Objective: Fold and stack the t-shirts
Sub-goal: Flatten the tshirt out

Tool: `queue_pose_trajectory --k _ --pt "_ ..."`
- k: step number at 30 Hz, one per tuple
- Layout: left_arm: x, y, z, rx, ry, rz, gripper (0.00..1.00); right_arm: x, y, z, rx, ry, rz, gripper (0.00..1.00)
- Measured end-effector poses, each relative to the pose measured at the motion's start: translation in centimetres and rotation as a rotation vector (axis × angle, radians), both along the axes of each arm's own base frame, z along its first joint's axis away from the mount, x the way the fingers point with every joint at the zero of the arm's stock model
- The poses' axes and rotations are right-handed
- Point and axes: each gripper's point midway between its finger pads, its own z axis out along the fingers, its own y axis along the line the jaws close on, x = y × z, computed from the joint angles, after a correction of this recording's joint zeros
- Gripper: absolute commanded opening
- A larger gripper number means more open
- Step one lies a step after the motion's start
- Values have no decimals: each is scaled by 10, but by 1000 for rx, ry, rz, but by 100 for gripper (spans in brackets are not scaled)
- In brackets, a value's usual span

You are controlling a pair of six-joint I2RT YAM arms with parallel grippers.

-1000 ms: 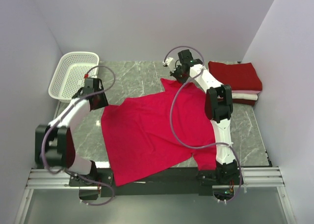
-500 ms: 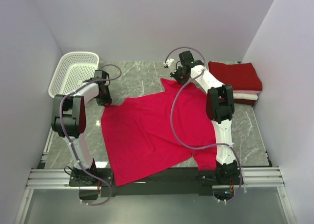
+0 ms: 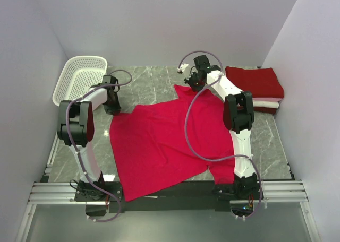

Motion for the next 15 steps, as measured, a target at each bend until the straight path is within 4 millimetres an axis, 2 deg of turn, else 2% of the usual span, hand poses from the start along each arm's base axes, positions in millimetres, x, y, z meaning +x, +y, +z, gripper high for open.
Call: queue_pose_trajectory --k 2,4,5,10,13,15 --pt "2 -1 0 -5 -2 -5 17 0 0 0 0 0 0 0" --pt "3 -2 1 -7 -4 -10 3 0 0 2 0 -1 0 0" --pt "3 -1 1 -8 -5 -11 1 0 -1 3 0 -3 -1 0" --pt "9 4 7 -10 -18 -1 0 10 -7 18 -19 -47 -29 0" --pt "24 11 23 -13 -68 21 0 29 -14 38 -41 -131 -70 0" --pt "38 15 42 -16 -130 35 0 46 -19 57 -57 -214 -112 0"
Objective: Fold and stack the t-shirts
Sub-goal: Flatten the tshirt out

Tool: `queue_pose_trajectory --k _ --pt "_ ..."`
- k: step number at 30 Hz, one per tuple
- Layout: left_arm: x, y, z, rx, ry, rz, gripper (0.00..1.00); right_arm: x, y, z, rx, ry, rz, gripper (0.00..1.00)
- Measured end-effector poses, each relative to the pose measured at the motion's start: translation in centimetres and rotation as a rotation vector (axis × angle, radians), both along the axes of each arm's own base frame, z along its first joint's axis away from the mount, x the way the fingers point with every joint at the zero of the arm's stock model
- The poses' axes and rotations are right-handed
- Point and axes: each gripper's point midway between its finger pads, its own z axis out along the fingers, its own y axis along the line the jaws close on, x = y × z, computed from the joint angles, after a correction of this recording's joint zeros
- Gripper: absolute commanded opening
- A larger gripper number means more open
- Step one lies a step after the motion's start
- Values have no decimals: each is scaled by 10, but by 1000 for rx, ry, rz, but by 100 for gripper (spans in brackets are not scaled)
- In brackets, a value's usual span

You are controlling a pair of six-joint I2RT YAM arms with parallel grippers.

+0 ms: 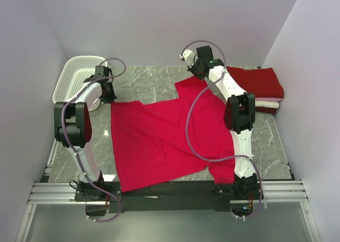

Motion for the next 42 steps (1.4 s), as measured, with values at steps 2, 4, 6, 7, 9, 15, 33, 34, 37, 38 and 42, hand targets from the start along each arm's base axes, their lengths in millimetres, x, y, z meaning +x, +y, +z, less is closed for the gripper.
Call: queue_pose_trajectory --k 2,4,6,7,9,15,33,34,37,38,42 --pt "9 4 16 -3 -48 13 0 17 -7 24 -11 -86 -47 0" --pt "19 7 32 -4 -93 20 0 32 -14 50 -10 -173 -88 0" --pt "28 9 43 -4 -129 23 0 46 -22 75 3 -256 -125 0" --pt "31 9 45 -5 -139 22 0 51 -25 83 8 -286 -139 0" --pt "33 7 47 -13 -147 11 0 59 -31 92 19 -329 -160 0" --pt "37 -5 50 -64 -165 -33 0 59 -37 80 20 -314 -174 0" --pt "-99 -34 382 -191 -1103 -172 0 -141 -63 408 238 -793 -81 0" --pt "-119 -36 406 -199 -1181 -183 0 -167 -68 435 260 -854 -76 0" --pt "-173 -41 456 -220 -1355 -219 0 -255 -86 514 340 -1059 -60 0" --pt "-186 -42 464 -222 -1387 -226 1 -283 -92 533 363 -1118 -55 0" --pt "-230 -44 500 -231 -1495 -252 0 -377 -114 585 438 -1305 -50 0"
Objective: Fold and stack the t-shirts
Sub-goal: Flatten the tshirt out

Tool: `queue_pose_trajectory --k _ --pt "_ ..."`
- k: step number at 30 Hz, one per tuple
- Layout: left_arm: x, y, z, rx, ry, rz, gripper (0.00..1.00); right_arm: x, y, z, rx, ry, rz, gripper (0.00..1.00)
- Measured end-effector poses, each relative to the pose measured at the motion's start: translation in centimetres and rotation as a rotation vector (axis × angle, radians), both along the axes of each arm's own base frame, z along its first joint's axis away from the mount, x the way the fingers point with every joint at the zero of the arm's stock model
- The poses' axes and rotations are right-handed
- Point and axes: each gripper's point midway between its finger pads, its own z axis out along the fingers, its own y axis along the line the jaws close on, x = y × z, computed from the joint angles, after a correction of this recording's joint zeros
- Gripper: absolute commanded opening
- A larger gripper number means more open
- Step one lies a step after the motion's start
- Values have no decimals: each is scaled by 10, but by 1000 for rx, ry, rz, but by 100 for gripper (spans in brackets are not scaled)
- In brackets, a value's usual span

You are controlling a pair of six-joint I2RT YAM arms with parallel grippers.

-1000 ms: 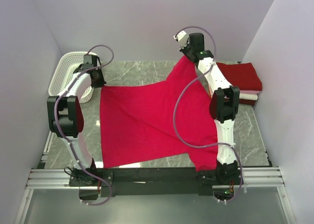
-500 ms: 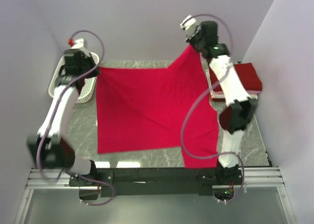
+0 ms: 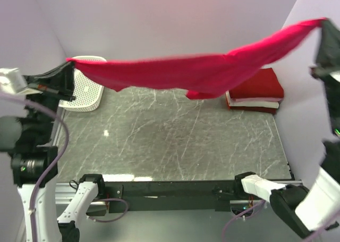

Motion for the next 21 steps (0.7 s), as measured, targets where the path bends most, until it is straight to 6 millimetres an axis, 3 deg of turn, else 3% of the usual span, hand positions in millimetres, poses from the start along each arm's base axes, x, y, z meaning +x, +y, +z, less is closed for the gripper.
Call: queue_pose_trajectory --k 2,4,8,11,14,17,21 --pt "-19 -1 20 -5 -47 -11 1 -37 -9 17 27 -76 2 0" --pt "-36 -3 38 -3 -94 -21 0 -59 -15 27 44 -122 2 0" --pt "-69 -5 69 1 -179 -33 1 -72 -21 30 62 -143 -6 0" --pt "-78 -5 75 1 -202 -33 0 -60 -19 22 57 -106 -13 0" --pt "-70 -5 66 1 -177 -33 0 -35 -13 4 39 -33 -15 0" --pt "-47 -5 43 0 -109 -32 0 -5 -6 -14 20 38 -15 0" --pt "-4 -5 -5 3 29 -29 0 43 7 -44 -8 144 -14 0"
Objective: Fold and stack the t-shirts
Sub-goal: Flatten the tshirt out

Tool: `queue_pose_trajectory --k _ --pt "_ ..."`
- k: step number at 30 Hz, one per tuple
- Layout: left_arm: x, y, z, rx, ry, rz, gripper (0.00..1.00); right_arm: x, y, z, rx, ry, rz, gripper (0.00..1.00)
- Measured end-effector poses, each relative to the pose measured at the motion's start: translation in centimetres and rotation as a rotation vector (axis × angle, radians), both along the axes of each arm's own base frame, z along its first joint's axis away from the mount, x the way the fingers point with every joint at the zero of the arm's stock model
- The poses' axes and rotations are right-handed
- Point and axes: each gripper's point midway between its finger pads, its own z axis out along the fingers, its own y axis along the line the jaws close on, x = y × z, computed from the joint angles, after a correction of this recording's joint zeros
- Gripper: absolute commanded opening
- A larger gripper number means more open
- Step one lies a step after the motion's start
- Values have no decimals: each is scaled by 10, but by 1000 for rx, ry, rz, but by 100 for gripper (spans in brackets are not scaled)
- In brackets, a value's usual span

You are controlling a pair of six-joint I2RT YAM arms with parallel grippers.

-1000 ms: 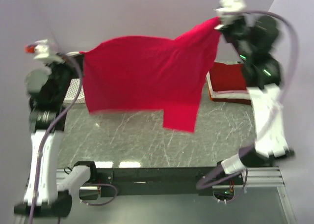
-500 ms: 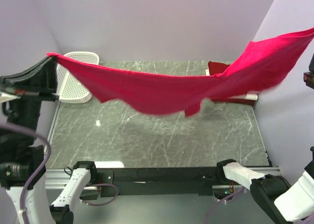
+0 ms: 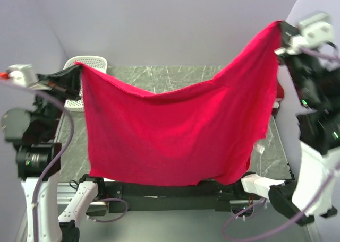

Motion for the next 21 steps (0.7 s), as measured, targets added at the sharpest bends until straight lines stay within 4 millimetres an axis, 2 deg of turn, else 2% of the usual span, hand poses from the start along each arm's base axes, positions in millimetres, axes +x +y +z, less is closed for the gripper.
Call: queue_pose_trajectory --k 2,6,9,13,15,17,19,21 --pt "22 1 -24 1 72 5 0 29 8 -17 -16 60 4 0" --pt "63 5 -61 -5 186 30 0 85 23 -44 -41 152 9 0" --pt "95 8 -78 -8 248 46 0 138 36 -68 -62 231 10 0" --pt "134 10 -96 -11 317 59 0 198 49 -87 -79 286 0 0" --pt "145 11 -97 -14 332 64 0 209 50 -99 -89 314 -6 0" --pt "151 11 -88 -15 322 67 0 211 50 -105 -95 328 -10 0" --pt "152 11 -73 -17 294 67 0 207 49 -97 -89 307 -12 0" --pt "146 11 -43 -19 231 67 0 198 43 -83 -79 270 -18 0"
